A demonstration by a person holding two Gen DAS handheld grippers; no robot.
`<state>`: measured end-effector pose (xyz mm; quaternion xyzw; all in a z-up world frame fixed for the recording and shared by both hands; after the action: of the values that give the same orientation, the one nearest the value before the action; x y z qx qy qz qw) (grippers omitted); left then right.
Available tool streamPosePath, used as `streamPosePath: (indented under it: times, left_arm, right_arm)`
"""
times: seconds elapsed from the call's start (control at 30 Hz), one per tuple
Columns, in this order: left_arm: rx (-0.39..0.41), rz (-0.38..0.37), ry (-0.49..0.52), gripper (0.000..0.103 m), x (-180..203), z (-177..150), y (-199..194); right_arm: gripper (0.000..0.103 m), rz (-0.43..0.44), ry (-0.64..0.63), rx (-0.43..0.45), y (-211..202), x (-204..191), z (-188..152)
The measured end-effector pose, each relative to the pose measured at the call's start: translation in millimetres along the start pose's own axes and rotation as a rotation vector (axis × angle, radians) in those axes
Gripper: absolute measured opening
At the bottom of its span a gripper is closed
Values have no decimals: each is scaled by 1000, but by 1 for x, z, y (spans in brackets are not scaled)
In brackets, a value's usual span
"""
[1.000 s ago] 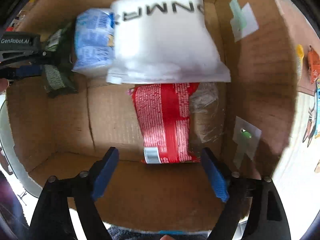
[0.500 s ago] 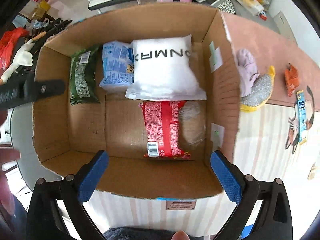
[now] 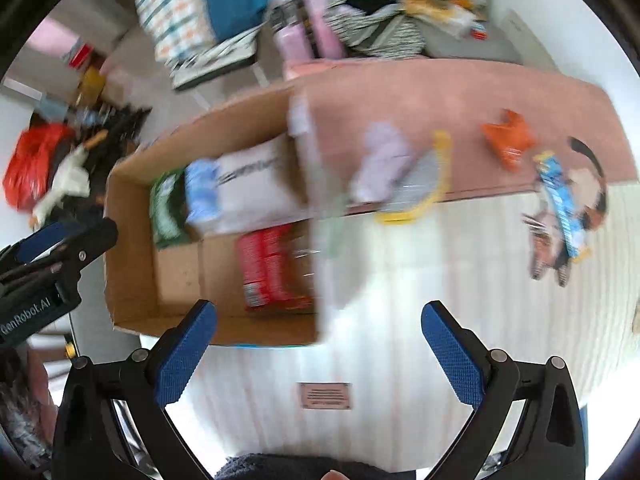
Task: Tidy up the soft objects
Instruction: 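Grasp the orange pack with the right tool while the left tool grasps the yellow sponge, then carry the orange pack and sponge into the box and release them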
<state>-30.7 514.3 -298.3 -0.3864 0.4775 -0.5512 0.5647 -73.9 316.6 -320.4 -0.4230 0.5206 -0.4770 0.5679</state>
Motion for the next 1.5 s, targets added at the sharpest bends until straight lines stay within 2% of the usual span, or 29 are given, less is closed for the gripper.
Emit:
streamPosePath:
  times: [0.23,0.3,0.37,0.47,0.6,0.8,1.03,1.07,1.1,1.13,1.17,1.2,1.3,1.43,1.5]
  left_arm:
    - [-154,-117,185,95,125,37,52]
    - [-197,-97,246,87,159,47,76]
    - [-242,-74,281,72,181,54,98]
    - [-302,-48,307,72,211,53,133]
    - [-385,-61,294,72,233,53,172]
    - [-469,-60,273,72,245,54,209]
    - [-494,-45,333,72,260,46,221]
    - [-494,-36,346,64,262,44,221]
    - [-492,-20,363,52,266,40,222]
    - [-493,-6,371,45,266,36,223]
    - [-485,-6,367,45,266,34,223]
    - [-481,-7,363,45,265,32,222]
    - [-485,-28,302,43,252,29,216]
    - [-463,-111,162,42,224,29,191]
    - [-427,-157,100,42,208,30,170]
  right_arm:
    - [103,28,224,22,-21,134,16]
    - [103,74,303,10,-13,173,27]
    - [102,124,367,2,-3,204,40]
    - [98,145,428,-23,16,243,63]
    - [95,133,469,-56,50,280,101]
    - [91,120,473,-131,105,304,145]
    - [82,102,493,-213,158,314,176]
    - [77,98,501,-222,163,314,178]
    - [66,96,513,-236,170,315,179]
    - [56,101,521,-247,174,315,180]
    - [47,88,527,-263,178,316,179]
    - [45,84,534,-257,179,317,178]
    - [41,50,493,-246,175,313,176]
    - [40,30,426,-213,160,306,167]
    - [39,30,388,-192,149,299,161]
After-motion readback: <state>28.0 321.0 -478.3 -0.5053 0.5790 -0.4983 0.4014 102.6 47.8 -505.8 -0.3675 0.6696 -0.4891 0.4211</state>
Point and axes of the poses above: each gripper's, at about its wrist camera, not at the fingertips, and y roughly the way its jaws point, x to its right, z to its top, the point moved 2 cm from there along y, roughly the way its jaws point, and after that the axes turned 5 degrees about -y, right-handed, at the moved point
